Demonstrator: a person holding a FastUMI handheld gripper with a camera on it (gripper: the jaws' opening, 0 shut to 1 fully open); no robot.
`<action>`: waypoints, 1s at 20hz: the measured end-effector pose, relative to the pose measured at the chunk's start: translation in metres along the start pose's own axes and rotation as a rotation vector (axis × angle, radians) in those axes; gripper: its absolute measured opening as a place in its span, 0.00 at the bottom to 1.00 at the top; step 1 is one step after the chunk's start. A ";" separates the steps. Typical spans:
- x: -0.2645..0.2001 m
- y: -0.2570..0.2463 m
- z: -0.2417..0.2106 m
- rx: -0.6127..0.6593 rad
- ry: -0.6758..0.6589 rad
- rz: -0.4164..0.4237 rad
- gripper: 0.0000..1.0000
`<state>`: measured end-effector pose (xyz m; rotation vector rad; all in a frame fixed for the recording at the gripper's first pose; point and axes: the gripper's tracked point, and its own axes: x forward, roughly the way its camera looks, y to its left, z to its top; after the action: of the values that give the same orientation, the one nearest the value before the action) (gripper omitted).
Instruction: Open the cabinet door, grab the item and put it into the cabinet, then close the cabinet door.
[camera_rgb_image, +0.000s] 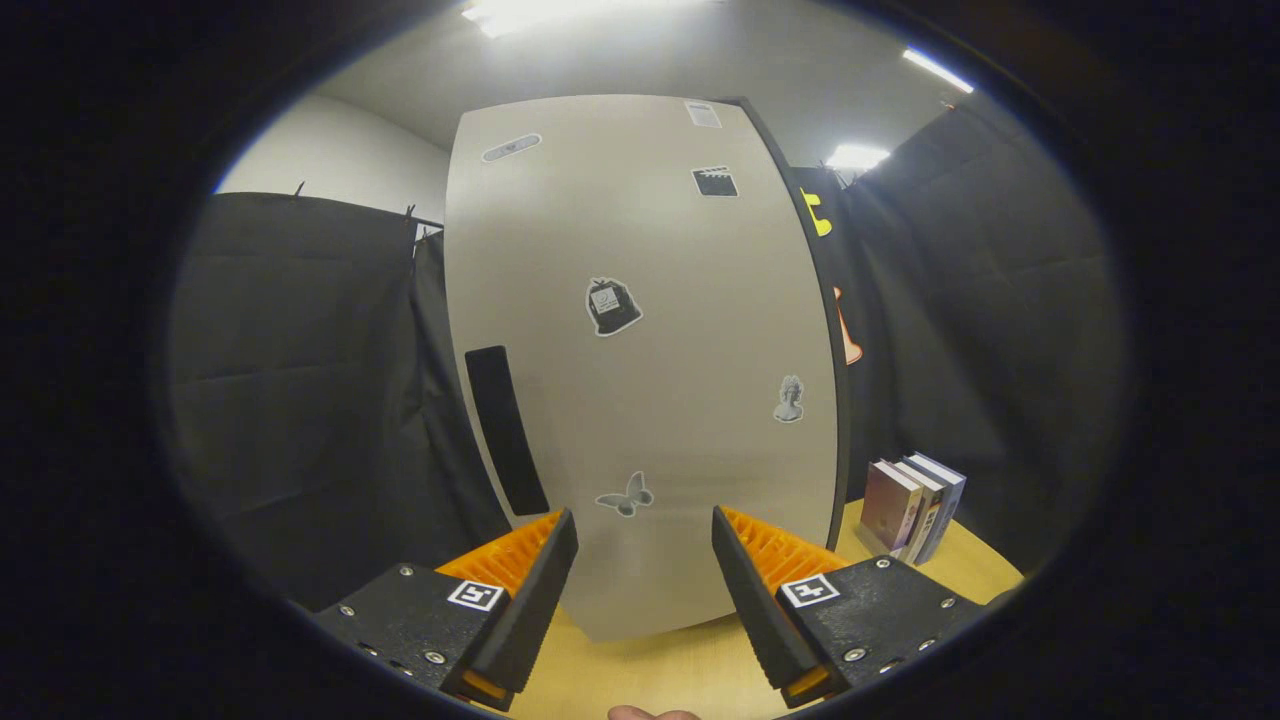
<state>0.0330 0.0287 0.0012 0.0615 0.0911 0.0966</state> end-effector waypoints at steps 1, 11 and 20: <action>0.000 0.000 0.002 0.000 -0.004 0.000 0.85; 0.006 -0.006 0.009 0.011 -0.017 -0.019 0.85; 0.010 -0.009 0.008 0.029 -0.005 -0.008 0.85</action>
<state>0.0441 0.0201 0.0077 0.0906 0.0881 0.0867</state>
